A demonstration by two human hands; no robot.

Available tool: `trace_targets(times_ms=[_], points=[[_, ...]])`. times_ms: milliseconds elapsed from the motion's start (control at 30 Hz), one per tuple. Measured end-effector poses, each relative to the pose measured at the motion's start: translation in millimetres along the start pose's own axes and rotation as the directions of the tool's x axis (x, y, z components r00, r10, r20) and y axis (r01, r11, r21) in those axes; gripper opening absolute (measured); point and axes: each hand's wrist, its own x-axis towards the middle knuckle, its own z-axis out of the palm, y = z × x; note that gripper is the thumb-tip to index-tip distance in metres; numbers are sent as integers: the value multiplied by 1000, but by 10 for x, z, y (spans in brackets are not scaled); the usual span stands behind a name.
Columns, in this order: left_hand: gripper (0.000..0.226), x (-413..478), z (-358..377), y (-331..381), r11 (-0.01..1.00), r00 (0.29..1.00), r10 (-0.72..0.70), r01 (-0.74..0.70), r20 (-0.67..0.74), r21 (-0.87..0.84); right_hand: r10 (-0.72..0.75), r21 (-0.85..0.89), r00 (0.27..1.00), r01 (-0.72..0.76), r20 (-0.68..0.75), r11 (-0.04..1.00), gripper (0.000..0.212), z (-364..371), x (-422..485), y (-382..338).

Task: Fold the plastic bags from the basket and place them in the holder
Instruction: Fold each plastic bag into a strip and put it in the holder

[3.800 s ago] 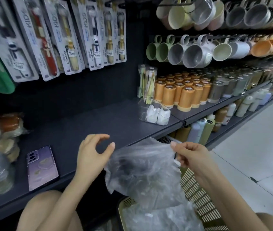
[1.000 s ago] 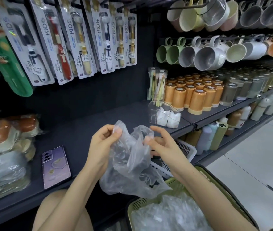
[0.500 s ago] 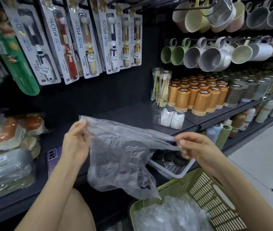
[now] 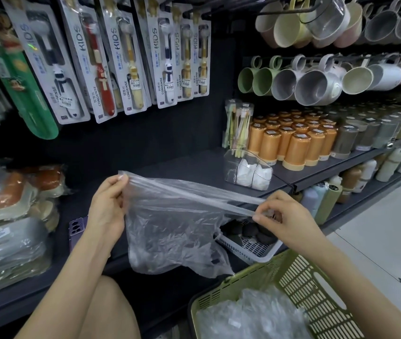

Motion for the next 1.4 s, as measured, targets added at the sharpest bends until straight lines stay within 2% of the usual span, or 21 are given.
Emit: trace_targets(times_ms=[67, 100, 167, 233, 367, 500, 600, 733, 833, 1000, 1067, 1133, 1200, 1233, 1300, 1367, 1400], points=[[17, 3, -15, 4, 1000, 1000, 5, -5, -12, -8, -3, 72, 1000, 4, -19, 997, 12, -26, 15, 20], [17, 5, -23, 6, 1000, 1000, 11, -11, -14, -5, 24, 182, 1000, -23, -1, 983, 16, -51, 18, 11], [19, 9, -34, 10, 999, 1000, 22, -23, -10, -29, 79, 454, 995, -100, 66, 885, 19, -116, 19, -34], [20, 24, -38, 7, 997, 999, 31, -32, -15, -75, 115, 604, 987, -161, 114, 781, 20, -155, 27, -50], [19, 78, -48, -26, 998, 998, 52, -53, -41, -31, 148, 642, 984, -180, 104, 745, 31, -124, 55, -46], [28, 126, -29, -61, 999, 994, 53, -53, -97, 10, 183, 650, 982, -170, 48, 741, 40, -52, 134, -56], [20, 161, 8, -89, 997, 984, 70, -64, -161, 43, 235, 671, 972, -165, -14, 723, 46, -17, 210, -50], [13, 217, 61, -159, 948, 944, 273, -232, -184, 217, 309, 719, 949, -174, -60, 673, 26, -4, 344, -82], [14, 340, 52, -182, 915, 937, 313, -256, -152, 311, 354, 770, 935, -197, -40, 607, 16, 32, 511, -50], [13, 659, 21, -299, 890, 951, 270, -187, -150, 415, 393, 746, 918, -230, -47, 625, 16, 146, 960, 37], [8, 846, 56, -358, 886, 948, 253, -147, -193, 439, 430, 711, 895, -226, -118, 666, 21, 214, 1201, 73], [8, 1087, 66, -426, 874, 942, 224, -81, -250, 478, 417, 471, 869, -259, -268, 843, 29, 308, 1373, 99], [10, 1328, 63, -491, 863, 936, 175, 4, -306, 505, 338, 248, 879, -264, -336, 932, 32, 403, 1370, 49], [11, 1431, 69, -523, 858, 933, 143, 49, -329, 512, 298, 235, 910, -235, -287, 943, 34, 466, 1307, 18], [11, 1601, 80, -579, 850, 934, 58, 139, -353, 508, 227, 268, 972, -201, -67, 942, 47, 618, 1105, -53], [16, 1692, 97, -585, 884, 939, -94, 231, -331, 406, 181, 197, 967, -215, 177, 956, 52, 792, 911, -58], [19, 1697, 104, -557, 915, 937, -217, 293, -274, 277, 178, 130, 951, -216, 251, 968, 50, 883, 850, -34]])
